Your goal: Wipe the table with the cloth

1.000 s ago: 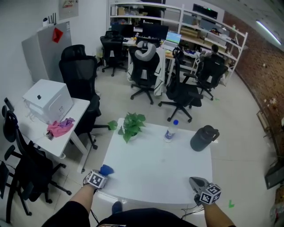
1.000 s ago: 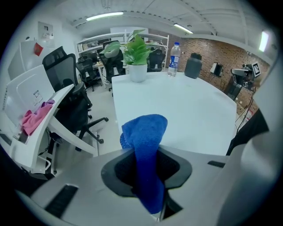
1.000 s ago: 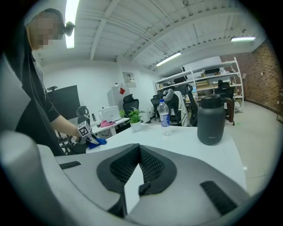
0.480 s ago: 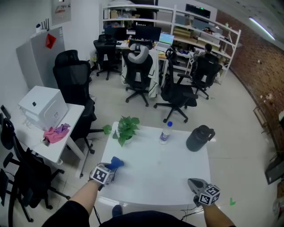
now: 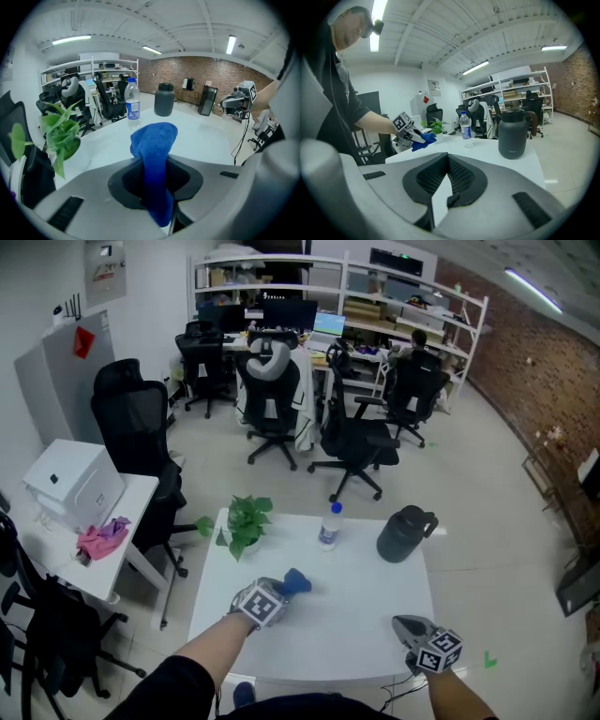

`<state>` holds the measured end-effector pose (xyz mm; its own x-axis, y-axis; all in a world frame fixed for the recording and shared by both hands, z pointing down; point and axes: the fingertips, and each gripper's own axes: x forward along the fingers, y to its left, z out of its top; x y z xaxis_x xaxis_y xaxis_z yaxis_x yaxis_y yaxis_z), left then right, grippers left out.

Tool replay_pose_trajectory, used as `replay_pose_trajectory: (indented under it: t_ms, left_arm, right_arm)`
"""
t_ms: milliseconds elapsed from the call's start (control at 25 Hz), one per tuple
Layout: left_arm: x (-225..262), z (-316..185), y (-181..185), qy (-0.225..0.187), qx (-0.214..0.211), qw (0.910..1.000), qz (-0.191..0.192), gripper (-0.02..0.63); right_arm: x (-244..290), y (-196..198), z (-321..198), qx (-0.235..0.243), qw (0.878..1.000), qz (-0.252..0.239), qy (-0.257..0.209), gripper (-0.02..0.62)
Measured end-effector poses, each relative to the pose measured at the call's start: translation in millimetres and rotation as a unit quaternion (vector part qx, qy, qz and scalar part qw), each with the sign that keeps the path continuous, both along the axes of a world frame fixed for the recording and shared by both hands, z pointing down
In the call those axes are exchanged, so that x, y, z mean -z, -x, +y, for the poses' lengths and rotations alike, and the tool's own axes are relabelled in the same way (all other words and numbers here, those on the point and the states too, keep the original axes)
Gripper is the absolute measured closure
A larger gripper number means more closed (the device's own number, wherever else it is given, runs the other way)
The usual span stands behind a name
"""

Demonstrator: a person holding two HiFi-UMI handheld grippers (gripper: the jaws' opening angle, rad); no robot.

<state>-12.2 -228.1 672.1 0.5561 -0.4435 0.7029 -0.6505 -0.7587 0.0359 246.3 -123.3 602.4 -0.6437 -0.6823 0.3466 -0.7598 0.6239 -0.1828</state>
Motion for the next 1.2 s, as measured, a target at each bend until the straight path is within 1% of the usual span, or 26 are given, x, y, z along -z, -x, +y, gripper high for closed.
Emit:
replay_pose_trajectory:
  t_ms: [200, 400, 600, 760, 880, 1080, 1200]
  left_arm:
    - [-19.7, -12.1, -43.9, 0.008, -0.064, 0.997, -0.044, 0.526]
    - [-58.2, -8.5, -76.0, 0.016, -0.123, 0.9878, -0.094, 0.526]
    - [-94.8, -3.4, -102.0, 0.044, -0.159, 0.9792, -0.119, 0.526]
    - [-124.9, -8.2, -107.4, 0.07, -0.163, 0.9737, -0.143, 0.527]
    - [-129.5, -23.0, -112.0, 0.081, -0.164, 0.974, -0.134, 0.528]
    - [-127.3, -57.7, -123.8, 0.074, -0.153, 0.9782, -0.12, 0.528]
    - [-124.3, -79.7, -119.5, 0.068, -0.141, 0.9794, -0.127, 0.529]
  right_arm:
    - [1.0, -7.6, -9.8, -0.006, 1.0, -0.006, -0.004, 0.588]
    - [-12.1, -18.1, -11.1, -0.012, 1.0, -0.007, 0.003, 0.588]
    - [-24.0, -30.2, -9.2, -0.024, 0.999, -0.01, 0.019, 0.588]
    - [-28.2, -38.9, -9.2, -0.03, 0.999, -0.008, 0.025, 0.588]
    - [-31.4, -43.6, -8.4, -0.036, 0.999, -0.013, 0.027, 0.588]
    - [-34.0, -53.9, -2.4, -0.039, 0.999, -0.006, 0.032, 0.588]
    - [-34.3, -58.2, 4.9, -0.042, 0.998, -0.004, 0.038, 0.588]
